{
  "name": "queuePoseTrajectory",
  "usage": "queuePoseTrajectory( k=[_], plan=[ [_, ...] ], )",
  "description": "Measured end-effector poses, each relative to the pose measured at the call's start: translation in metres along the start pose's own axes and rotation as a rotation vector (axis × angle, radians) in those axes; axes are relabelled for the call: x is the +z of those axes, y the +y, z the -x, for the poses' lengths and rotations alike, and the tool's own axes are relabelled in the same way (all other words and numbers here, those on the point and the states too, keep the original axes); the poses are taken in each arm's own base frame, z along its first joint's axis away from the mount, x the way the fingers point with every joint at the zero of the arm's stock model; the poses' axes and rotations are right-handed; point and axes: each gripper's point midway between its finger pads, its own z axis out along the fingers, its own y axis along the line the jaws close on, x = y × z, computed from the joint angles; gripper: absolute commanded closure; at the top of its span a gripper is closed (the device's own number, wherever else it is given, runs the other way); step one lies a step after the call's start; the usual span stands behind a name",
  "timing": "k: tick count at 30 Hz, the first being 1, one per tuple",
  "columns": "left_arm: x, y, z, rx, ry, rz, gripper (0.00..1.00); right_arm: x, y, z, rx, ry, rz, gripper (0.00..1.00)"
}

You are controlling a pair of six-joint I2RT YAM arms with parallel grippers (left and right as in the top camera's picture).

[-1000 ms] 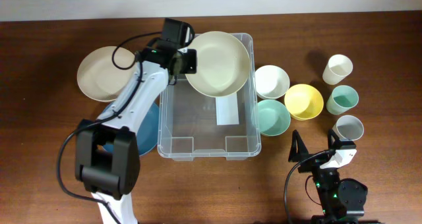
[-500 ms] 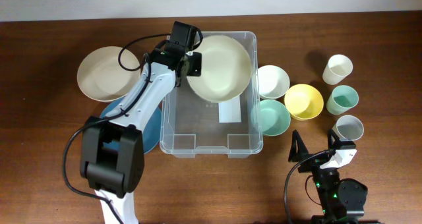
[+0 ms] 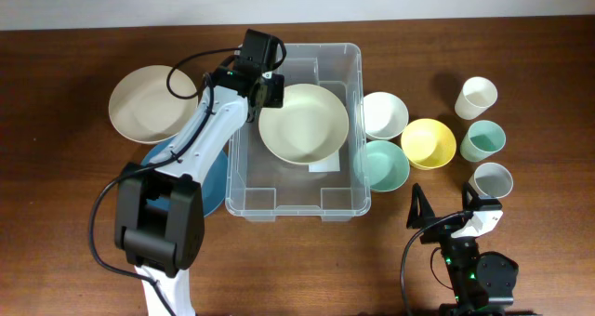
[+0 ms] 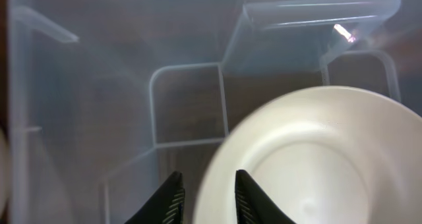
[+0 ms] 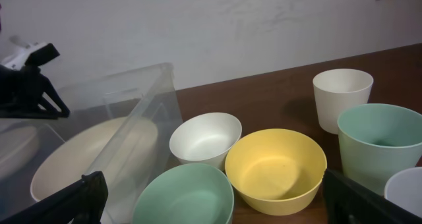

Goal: Pack container
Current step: 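Lower the cream plate into the clear container and release it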

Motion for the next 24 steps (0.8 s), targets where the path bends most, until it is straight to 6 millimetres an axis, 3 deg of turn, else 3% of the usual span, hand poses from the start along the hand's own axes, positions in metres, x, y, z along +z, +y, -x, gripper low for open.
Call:
queuePoseTrajectory(
  k=[2, 4, 9, 11, 14, 17, 19, 24],
  plan=[
    [-0.009, 0.001, -0.001, 0.003, 0.02, 0.004, 0.83, 0.0, 0.0, 0.0, 0.0, 0.0, 0.0, 0.01],
    [-0.018, 0.002, -0.003, 0.004, 0.034, 0.006, 0.98, 0.0, 0.0, 0.0, 0.0, 0.0, 0.0, 0.01],
    [-0.044, -0.005, -0.022, 0.028, 0.12, -0.024, 0.99, 0.0, 0.0, 0.0, 0.001, 0.0, 0.0, 0.01],
    [-0.047, -0.02, -0.033, 0.053, 0.156, -0.052, 0.99, 0.0, 0.0, 0.0, 0.0, 0.0, 0.0, 0.02],
    [-0.049, -0.044, -0.032, 0.088, 0.134, -0.093, 0.99, 0.0, 0.0, 0.0, 0.0, 0.0, 0.0, 0.01],
    [-0.038, -0.072, -0.029, 0.128, 0.091, -0.117, 0.99, 0.0, 0.0, 0.0, 0.0, 0.0, 0.0, 0.01],
    [-0.02, -0.08, -0.033, 0.154, 0.083, -0.083, 0.99, 0.0, 0.0, 0.0, 0.001, 0.0, 0.0, 0.01],
    [0.029, -0.07, -0.053, 0.182, 0.129, 0.021, 0.99, 0.0, 0.0, 0.0, 0.0, 0.0, 0.0, 0.01]
  ],
)
